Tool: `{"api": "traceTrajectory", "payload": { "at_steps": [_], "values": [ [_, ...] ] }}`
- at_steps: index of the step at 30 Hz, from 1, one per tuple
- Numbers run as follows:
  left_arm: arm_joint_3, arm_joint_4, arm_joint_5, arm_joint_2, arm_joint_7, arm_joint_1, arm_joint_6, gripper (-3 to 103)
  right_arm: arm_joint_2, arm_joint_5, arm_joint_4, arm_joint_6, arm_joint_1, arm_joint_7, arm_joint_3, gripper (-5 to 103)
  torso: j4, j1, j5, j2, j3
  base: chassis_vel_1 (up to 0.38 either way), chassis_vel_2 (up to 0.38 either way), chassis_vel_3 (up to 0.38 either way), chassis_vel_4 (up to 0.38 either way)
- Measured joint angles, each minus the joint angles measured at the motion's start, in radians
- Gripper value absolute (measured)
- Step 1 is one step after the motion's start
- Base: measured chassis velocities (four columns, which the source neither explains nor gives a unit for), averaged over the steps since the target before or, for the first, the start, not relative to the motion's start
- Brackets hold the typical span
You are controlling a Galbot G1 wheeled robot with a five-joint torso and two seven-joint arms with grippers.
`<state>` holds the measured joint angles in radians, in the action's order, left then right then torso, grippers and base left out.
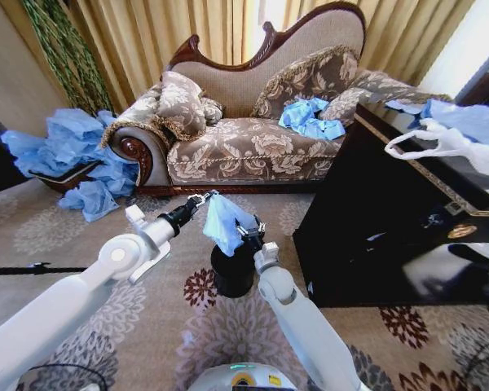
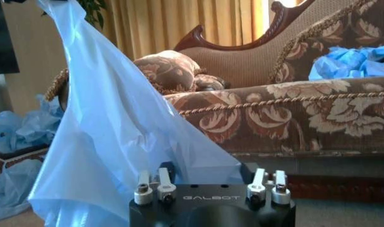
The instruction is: Place a garbage bag over the trash bin.
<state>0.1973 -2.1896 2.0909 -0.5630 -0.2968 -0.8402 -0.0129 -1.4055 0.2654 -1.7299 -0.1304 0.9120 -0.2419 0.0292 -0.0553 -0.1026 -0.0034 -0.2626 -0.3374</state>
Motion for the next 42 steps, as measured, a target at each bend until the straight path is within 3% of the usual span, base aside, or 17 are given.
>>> {"api": "traceTrajectory", "payload": {
  "at_steps": [1, 3, 7, 9, 10, 13, 16, 24, 33, 37, 39, 42],
  "values": [
    [0.001, 0.000, 0.001, 0.003, 0.000, 0.000, 0.000, 0, -0.001, -0.003, 0.000, 0.002, 0.000, 0.001, 0.000, 55, 0.0000, 0.000, 0.0000, 0.000, 0.000, 0.000, 0.000, 0.000, 0.000],
    [0.002, 0.001, 0.002, 0.003, 0.000, 0.001, -0.001, 0, -0.001, -0.006, 0.000, 0.005, 0.000, 0.002, 0.000, 55, 0.0000, 0.000, 0.0000, 0.000, 0.000, 0.000, 0.000, 0.000, 0.000],
    [0.002, 0.006, 0.001, -0.005, 0.000, 0.001, -0.001, 0, 0.003, -0.010, 0.000, 0.010, 0.003, 0.002, 0.001, 33, 0.0000, 0.000, 0.0000, 0.000, 0.000, 0.000, 0.000, 0.000, 0.000],
    [0.002, 0.007, -0.001, -0.009, 0.000, 0.000, -0.001, 0, 0.007, -0.011, -0.003, 0.012, 0.007, 0.002, 0.000, 28, 0.0000, 0.000, 0.0000, 0.000, 0.000, 0.000, 0.000, 0.000, 0.000],
    [0.001, 0.008, -0.002, -0.011, 0.000, 0.000, -0.001, 0, 0.012, -0.011, -0.007, 0.014, 0.011, 0.003, -0.002, 28, 0.0000, 0.000, 0.0000, 0.000, 0.000, 0.000, 0.000, 0.000, 0.000],
    [0.002, 0.012, -0.003, -0.019, -0.001, -0.001, -0.002, 0, 0.041, -0.012, -0.034, 0.024, 0.035, 0.013, -0.016, 12, 0.0001, 0.000, 0.0000, 0.000, 0.000, 0.000, 0.000, 0.000, 0.000],
    [0.002, 0.014, -0.005, -0.020, -0.001, 0.000, -0.002, 0, 0.080, -0.004, -0.069, 0.030, 0.058, 0.031, -0.034, 3, -0.0001, 0.000, 0.0000, 0.000, 0.000, 0.000, 0.000, 0.000, 0.000],
    [0.001, 0.008, -0.019, -0.011, 0.002, -0.008, 0.003, 0, 0.164, 0.063, -0.176, 0.074, 0.122, 0.082, -0.047, 0, 0.0000, 0.000, 0.0000, 0.000, 0.000, 0.000, 0.000, 0.000, 0.000],
    [0.024, -0.016, -0.013, 0.043, 0.017, -0.005, 0.010, 0, 0.237, 0.262, -0.364, -0.012, 0.216, 0.079, -0.005, 0, -0.0001, 0.000, 0.0000, 0.000, 0.000, 0.000, 0.000, 0.000, 0.000],
    [0.034, -0.026, 0.007, 0.084, 0.025, 0.003, 0.017, 0, 0.261, 0.439, -0.435, -0.070, 0.240, 0.050, -0.006, 0, 0.0000, 0.000, -0.0002, 0.000, 0.000, 0.000, 0.000, 0.000, 0.000],
    [0.040, -0.038, 0.013, 0.097, 0.026, -0.001, 0.019, 0, 0.262, 0.480, -0.440, -0.073, 0.243, 0.048, -0.009, 0, -0.0002, 0.000, -0.0004, 0.000, 0.000, 0.000, 0.000, 0.000, 0.000],
    [0.060, -0.097, 0.033, 0.155, 0.040, -0.026, 0.030, 0, 0.254, 0.667, -0.432, -0.095, 0.252, 0.059, -0.031, 0, 0.0002, 0.000, 0.0003, 0.000, 0.000, 0.000, 0.000, 0.000, 0.000]
  ]
}}
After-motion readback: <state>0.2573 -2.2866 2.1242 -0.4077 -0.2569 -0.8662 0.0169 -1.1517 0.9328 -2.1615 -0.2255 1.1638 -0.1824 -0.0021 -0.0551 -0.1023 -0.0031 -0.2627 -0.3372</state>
